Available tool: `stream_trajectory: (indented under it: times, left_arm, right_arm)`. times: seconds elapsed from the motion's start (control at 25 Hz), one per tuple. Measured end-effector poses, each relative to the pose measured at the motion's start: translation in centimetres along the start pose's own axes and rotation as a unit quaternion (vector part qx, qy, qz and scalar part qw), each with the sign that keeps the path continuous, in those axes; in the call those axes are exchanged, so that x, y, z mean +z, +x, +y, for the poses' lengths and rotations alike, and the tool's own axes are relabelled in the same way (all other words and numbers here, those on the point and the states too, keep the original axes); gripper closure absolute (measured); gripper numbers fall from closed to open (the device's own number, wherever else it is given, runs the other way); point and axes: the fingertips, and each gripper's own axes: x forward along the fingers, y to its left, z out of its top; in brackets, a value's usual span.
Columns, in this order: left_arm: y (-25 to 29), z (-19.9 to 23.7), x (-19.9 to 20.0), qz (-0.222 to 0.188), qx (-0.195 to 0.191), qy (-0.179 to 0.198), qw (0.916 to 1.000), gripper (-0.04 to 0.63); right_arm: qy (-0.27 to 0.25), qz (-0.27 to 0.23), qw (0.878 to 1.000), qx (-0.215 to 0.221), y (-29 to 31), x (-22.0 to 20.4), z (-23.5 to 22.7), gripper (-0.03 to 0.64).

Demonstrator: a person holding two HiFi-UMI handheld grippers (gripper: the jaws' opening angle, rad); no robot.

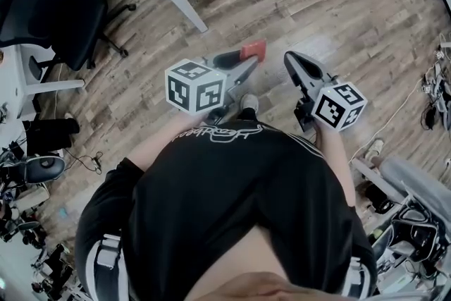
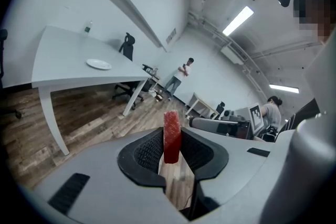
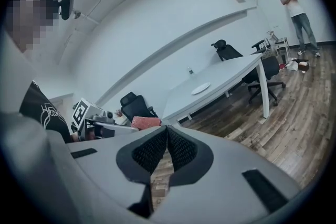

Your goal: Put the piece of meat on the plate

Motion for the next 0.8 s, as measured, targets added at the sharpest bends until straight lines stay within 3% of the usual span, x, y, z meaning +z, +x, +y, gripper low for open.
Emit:
stream_trajectory:
  times: [0.36, 0.8]
  left_arm:
    - [2.6, -0.1, 4.6, -0.026, 0.004, 0.015, 0.9995, 0.502]
    - [2.9, 2.3, 7.0, -0.049, 0.009, 0.01, 0.9987, 0.502]
  right_arm:
    - [-0.026, 0.001, 1.0, 0.013, 1.7, 4.6, -2.7, 0.607]
    - [-0.053, -0.007, 0.998, 0.024, 4.9, 7.7, -3.2, 0.607]
